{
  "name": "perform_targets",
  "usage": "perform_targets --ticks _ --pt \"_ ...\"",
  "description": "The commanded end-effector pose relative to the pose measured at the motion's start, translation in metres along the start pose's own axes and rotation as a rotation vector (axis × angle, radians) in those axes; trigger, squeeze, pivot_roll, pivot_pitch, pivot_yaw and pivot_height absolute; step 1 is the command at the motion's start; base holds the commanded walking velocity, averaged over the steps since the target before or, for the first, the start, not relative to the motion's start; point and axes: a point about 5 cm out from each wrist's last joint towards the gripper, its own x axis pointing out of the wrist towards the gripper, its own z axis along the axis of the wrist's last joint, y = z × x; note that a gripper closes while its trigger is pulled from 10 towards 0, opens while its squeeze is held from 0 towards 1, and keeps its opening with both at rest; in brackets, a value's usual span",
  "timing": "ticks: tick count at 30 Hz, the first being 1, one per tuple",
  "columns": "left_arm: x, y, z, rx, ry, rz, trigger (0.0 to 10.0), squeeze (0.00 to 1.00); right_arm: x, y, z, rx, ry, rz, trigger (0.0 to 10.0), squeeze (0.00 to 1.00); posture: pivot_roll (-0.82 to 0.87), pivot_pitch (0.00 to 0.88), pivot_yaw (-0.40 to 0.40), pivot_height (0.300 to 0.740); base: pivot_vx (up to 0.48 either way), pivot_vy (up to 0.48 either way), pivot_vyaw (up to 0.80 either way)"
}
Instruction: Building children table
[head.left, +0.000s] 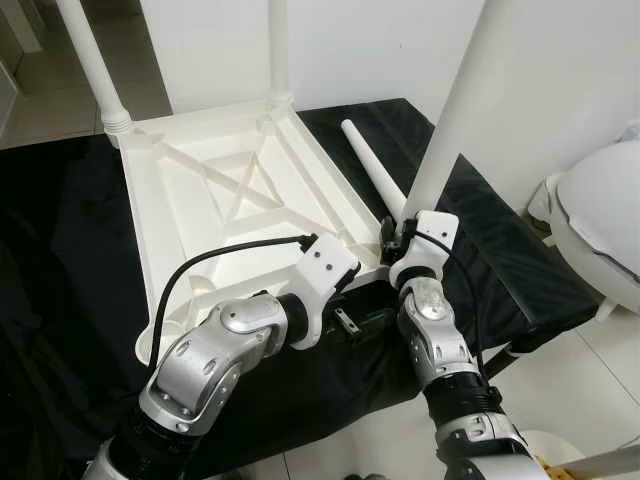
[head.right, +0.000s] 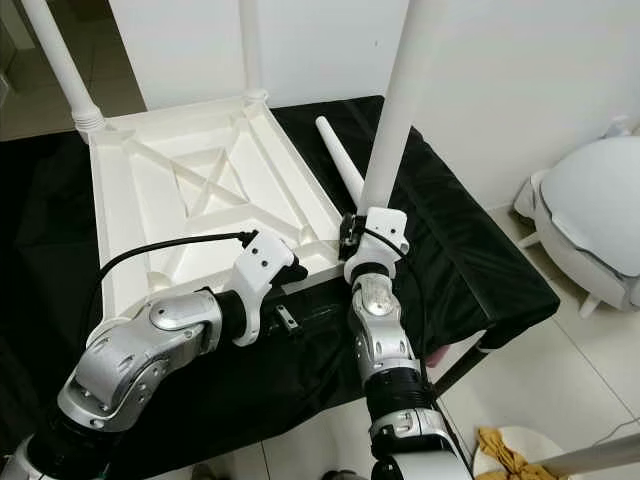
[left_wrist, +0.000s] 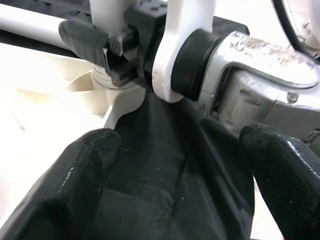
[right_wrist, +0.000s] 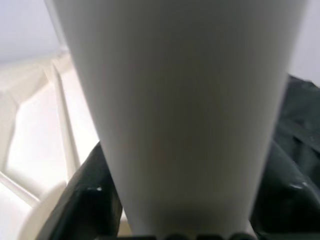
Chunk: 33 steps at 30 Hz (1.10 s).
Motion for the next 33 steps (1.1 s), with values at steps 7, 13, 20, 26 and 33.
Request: perform_targets --ticks 7,13,20,26,33 --pt "0.003 -0.001 0.0 0.008 0.006 -0.004 10.0 0.0 -0.008 -0.01 -0.002 -0.005 0.018 0.084 10.0 1.0 -0.03 0.073 0.007 0.74 0.0 0.0 0.0" --pt "0.004 0.002 0.002 0.009 -0.004 0.007 10.0 0.0 -0.017 -0.016 -0.004 -0.068 0.049 0.311 10.0 0.0 -0.04 0.081 0.006 0.74 0.0 0.0 0.0" --pt "0.004 0.003 0.004 0.008 -0.011 0.015 10.0 0.0 -0.021 -0.035 0.006 -0.116 0.011 0.515 10.0 0.0 -0.04 0.08 -0.003 0.74 0.0 0.0 0.0" --pt "0.003 0.004 0.004 0.008 -0.015 0.023 10.0 0.0 -0.017 -0.05 0.011 -0.131 0.02 0.599 10.0 0.0 -0.03 0.08 -0.001 0.74 0.0 0.0 0.0" --pt "-0.002 0.004 0.003 0.004 -0.004 0.034 10.0 0.0 -0.008 -0.064 0.008 -0.167 0.061 0.689 10.0 0.0 0.0 0.09 0.002 0.74 0.0 0.0 0.0"
